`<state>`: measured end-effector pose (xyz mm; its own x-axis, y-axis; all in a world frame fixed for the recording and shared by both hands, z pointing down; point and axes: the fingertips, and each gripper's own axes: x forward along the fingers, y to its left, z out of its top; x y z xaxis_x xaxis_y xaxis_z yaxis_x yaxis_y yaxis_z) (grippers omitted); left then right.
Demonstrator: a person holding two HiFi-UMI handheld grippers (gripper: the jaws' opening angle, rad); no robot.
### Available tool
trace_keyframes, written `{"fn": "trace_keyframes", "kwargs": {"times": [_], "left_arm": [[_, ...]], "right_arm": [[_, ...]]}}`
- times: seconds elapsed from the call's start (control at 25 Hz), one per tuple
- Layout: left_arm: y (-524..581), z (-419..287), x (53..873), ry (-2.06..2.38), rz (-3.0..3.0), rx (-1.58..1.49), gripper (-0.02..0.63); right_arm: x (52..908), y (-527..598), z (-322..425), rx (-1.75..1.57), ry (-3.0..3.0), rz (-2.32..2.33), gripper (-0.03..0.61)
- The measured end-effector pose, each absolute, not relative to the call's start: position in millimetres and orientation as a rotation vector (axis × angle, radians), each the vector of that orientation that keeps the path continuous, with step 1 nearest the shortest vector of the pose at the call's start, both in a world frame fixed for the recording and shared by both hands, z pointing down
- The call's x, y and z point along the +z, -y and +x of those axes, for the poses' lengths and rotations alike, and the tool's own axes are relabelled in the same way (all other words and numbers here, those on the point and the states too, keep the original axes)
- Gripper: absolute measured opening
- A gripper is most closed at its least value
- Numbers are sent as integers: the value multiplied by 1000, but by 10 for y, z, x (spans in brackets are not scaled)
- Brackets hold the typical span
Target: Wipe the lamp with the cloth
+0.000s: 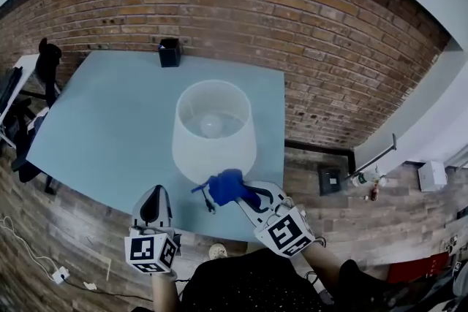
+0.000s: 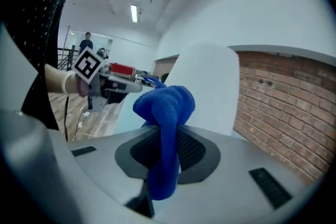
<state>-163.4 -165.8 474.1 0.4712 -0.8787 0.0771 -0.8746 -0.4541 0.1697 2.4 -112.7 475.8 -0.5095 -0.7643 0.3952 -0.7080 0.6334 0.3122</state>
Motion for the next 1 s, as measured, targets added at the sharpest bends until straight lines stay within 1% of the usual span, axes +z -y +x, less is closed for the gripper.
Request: {"fn": "trace_keyframes", "kwargs": {"times": [0.16,0.28,0.52,0.64,0.84,1.0], "left_arm": [[1612,-1644,4749,1544,2508,-35,8],[1562,-1690,4726,1577,2489,-48,8],[1462,-1918,4712,1662,2432,-31,8],[1445,-2025,4735,1694,2406,-18,8],[1418,-2171,4848,1724,2365,16,8],[1432,-2197,4850,1732,2359,16,8]], "right_arm": [[5398,943,-64,-107,2330,1110,66],[5582,1108,-86,-317,2269,1238,66],[5249,1717,-351,-526,2209,1539,66],[5229,1967,-410,-572,2144,1597,66],[5512,2238,-472,-480,2038,1629,66],[5986,2356,-516,-208,2007,1557,66]]}}
